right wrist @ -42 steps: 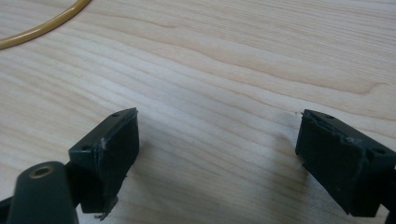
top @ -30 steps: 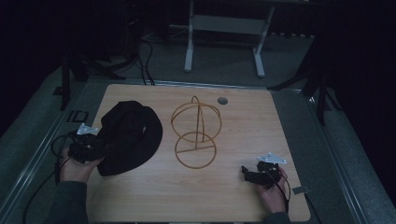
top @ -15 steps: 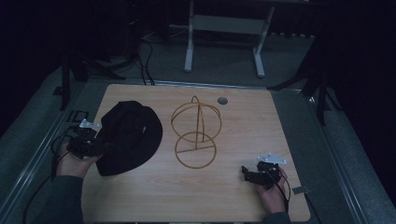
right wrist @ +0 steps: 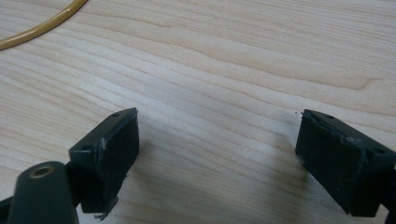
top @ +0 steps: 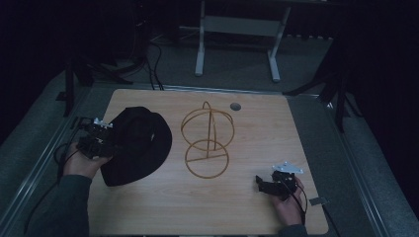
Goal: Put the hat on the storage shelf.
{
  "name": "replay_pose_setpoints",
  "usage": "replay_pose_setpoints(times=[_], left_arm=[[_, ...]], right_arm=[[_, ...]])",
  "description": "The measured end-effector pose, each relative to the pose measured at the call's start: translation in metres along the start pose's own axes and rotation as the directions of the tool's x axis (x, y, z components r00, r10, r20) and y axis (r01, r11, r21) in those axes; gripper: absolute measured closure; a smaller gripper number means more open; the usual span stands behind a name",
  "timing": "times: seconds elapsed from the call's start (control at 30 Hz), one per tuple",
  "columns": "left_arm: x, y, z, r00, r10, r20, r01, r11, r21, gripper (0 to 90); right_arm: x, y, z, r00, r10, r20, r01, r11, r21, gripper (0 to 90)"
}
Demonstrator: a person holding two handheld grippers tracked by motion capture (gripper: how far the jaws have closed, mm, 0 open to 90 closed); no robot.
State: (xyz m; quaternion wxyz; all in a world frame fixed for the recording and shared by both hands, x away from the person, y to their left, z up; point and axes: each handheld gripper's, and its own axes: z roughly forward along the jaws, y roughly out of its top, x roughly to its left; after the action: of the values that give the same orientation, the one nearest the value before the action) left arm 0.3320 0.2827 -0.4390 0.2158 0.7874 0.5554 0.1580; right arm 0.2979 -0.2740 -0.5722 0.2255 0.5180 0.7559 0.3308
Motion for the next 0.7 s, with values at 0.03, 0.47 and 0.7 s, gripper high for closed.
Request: replay_pose_setpoints(times=[0.03, 0.47, 0.7], left_arm=[[0.000, 0.001, 0.000, 1.0000, -0.003, -0.004, 0.003, 1.0000, 0.007, 55.5], [0.000, 0.016, 0.006, 0.9995, 0.027, -0.016, -0.026, 0.9971, 0.072, 57.1], [-0.001, 0.024, 0.009, 0.9988, 0.045, -0.020, -0.043, 0.9942, 0.098, 56.7]], right_arm=[[0.000, 0.000, 0.000, 1.0000, 0.000, 0.000, 0.000, 1.000, 0.000, 13.4], [0.000, 0.000, 0.000, 1.0000, 0.000, 0.000, 0.000, 1.000, 0.000, 13.4], [0.000, 0.000, 0.000, 1.0000, 0.000, 0.000, 0.000, 1.000, 0.000, 13.3]])
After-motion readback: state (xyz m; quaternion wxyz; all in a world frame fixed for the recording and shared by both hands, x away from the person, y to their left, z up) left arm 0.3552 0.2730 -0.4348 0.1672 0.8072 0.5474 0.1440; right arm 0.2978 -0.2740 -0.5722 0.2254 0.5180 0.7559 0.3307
